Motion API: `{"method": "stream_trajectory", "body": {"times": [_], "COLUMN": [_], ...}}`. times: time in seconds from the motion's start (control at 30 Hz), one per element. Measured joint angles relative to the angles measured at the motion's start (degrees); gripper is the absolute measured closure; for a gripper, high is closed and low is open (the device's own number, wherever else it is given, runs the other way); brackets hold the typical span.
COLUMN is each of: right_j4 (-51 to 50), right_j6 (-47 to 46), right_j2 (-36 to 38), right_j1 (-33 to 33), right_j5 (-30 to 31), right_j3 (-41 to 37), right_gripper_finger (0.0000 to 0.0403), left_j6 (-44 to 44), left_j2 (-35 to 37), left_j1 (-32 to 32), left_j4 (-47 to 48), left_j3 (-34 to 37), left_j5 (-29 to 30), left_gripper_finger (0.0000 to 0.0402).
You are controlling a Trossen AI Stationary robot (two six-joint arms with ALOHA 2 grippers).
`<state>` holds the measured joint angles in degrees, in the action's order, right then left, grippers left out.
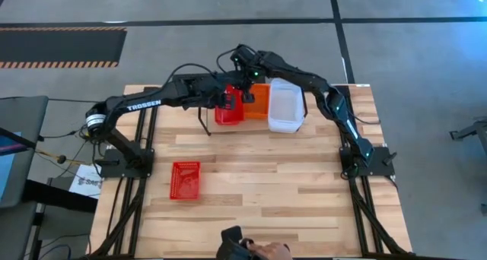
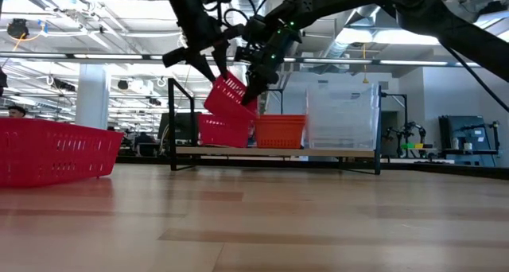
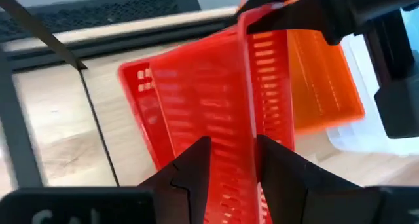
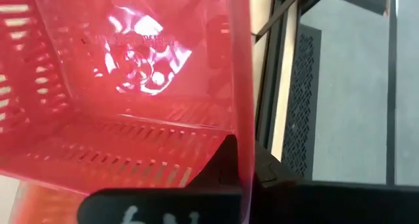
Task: Stack baskets on shelf by color
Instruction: Stack the bottom red bin on top of the red bin on the shelf
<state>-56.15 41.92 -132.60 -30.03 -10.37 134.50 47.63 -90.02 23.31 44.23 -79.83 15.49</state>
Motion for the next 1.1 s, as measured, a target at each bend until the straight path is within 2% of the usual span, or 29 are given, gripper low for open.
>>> {"method": "stream_trajectory", "body": {"times": [0.13,0.23,0.3,0.5,0.67,0.9,1.1], "right_j4": [-0.42,-0.5,-0.46,-0.48,-0.2,-0.65,-2.54], "right_j6": [0.13,-0.11,-0.27,-1.84,-1.56,-1.71,-1.74], "right_j2": [-0.01,-0.01,0.01,0.23,0.94,5.57,10.55], "right_j1": [0.31,0.33,0.33,0.61,1.32,1.38,1.38], "right_j5": [0.44,0.9,0.88,0.17,3.33,3.9,6.94], "right_j3": [0.0,0.01,0.09,0.21,0.24,0.24,0.24], "right_gripper_finger": [0.0399,0.0398,0.0394,0.0366,0.0343,0.0314,0.0268], "left_j6": [-1.53,-3.25,-3.6,-3.6,-3.64,-3.69,-3.82], "left_j2": [0.18,1.14,1.6,1.89,1.94,2.06,2.24], "left_j1": [0.04,0.13,0.11,0.25,0.22,0.2,0.15], "left_j4": [0.24,1.01,1.16,2.14,1.93,1.28,1.72], "left_j3": [-0.11,-0.11,-0.11,0.02,0.02,-0.08,-0.29], "left_j5": [-0.41,0.0,1.33,1.99,1.58,0.74,0.67], "left_gripper_finger": [0.0309,0.0369,0.0389,0.0399,0.0401,0.0401,0.0401]}}
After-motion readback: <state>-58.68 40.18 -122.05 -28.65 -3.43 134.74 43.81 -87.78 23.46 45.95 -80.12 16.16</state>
